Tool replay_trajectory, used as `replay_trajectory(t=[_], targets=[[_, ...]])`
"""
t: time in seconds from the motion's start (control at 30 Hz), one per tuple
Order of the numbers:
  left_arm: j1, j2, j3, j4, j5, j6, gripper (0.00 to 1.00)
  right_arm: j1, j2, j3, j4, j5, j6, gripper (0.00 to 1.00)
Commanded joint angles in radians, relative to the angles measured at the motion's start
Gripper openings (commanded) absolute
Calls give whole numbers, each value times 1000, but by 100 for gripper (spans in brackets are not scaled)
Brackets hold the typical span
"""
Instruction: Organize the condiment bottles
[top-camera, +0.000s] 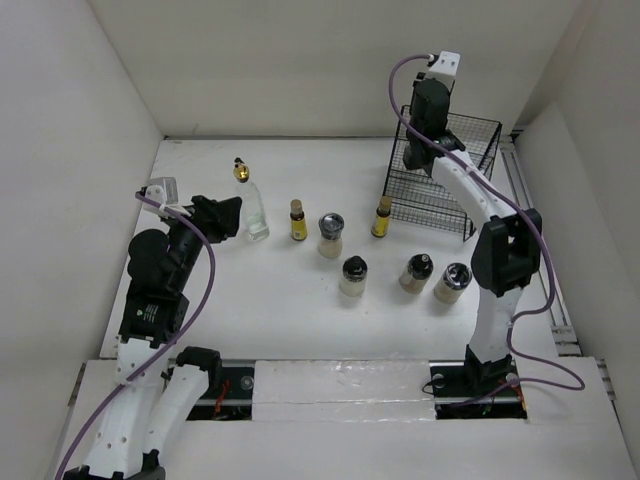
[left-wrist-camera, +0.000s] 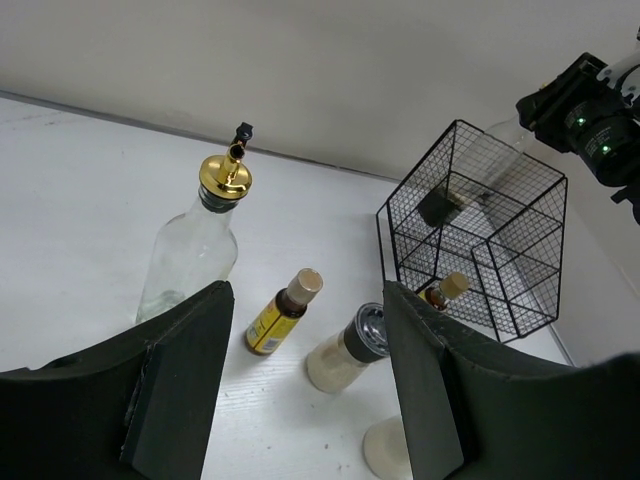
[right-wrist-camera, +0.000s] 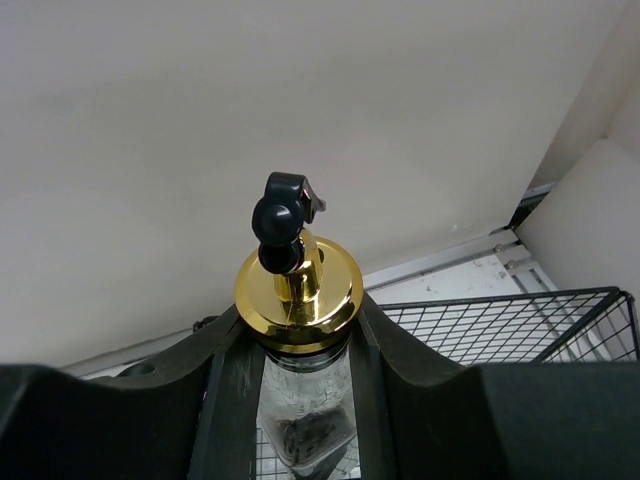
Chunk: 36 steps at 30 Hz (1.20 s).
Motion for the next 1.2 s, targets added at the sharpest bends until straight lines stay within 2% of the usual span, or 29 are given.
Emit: replay_trajectory(t=[0.0,0.2,0.3,0.43,0.47,0.6,0.7,0.87,0.9,0.93,1.0,1.03,1.07,1.1,1.17], targets=[[-2,0,-7,47,16,-4,57,13,-13,-14,133,26,67,0],[-2,9,-7,47,16,-4,57,-12,-13,-73,89,0,153,0],[-2,0,-7,47,16,-4,57,-12,-4,-93,79,-11,176,5],[-2,9,-7,47,16,-4,57,-21,-4,-102,79,-45,186,33],[-2,9,-7,47,16,-4,57,-21,-17,-102,79,-45,186,46],[-2,9,3,38,-17,-4,57,-30,-59,-93,79,-104,186,65],[-2,0,3,20,-50,-15,59,-59,-83,-59,58,-187,166,74],[-2,9,14,-11,-136,-62,61,-78,-148,-38,29,-261,120,83],[-2,9,14,-11,-154,-73,64,-78,-178,-38,29,-270,105,83],[-2,0,23,-20,-177,-88,71,-78,-197,-38,29,-271,66,84],[-2,0,43,-43,-255,-126,73,-64,-235,-62,44,-365,22,78],[-2,0,54,-60,-286,-139,73,-64,-272,-85,44,-413,-13,70],[-2,0,66,-86,-338,-139,73,-47,-287,-96,58,-478,-32,45],[-2,0,66,-97,-369,-151,70,-21,-296,-105,58,-642,-47,31],[-2,-26,66,-118,-453,-189,61,18,-297,-105,58,-791,-63,8]])
